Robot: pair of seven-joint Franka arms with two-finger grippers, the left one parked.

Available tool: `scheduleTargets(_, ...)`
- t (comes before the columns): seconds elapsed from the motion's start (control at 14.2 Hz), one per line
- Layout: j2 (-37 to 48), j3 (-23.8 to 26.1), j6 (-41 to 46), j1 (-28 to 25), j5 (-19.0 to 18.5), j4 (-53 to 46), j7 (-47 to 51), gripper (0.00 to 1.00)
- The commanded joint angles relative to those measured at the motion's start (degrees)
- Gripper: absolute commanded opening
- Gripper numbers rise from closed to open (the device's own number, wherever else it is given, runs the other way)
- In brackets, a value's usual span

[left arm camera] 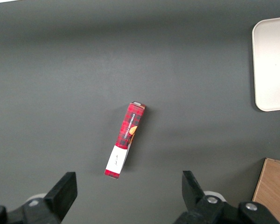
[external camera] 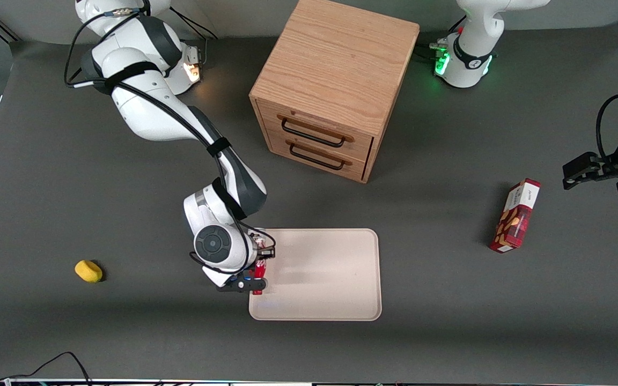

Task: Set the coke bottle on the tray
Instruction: 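Carry the upright bottle over the cream tray with the right gripper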

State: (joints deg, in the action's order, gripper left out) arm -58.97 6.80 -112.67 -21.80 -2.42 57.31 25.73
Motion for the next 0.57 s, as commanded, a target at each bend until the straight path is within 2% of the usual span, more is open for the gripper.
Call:
scheduleTargets(0.0, -1.1, -0.4, -0.5, -0.3, 1.1, -3.0, -1.0, 0.0)
scheduleTargets(0.49, -2.5, -0.8, -3.7, -0.3, 1.1, -2.8, -1.0, 0.0)
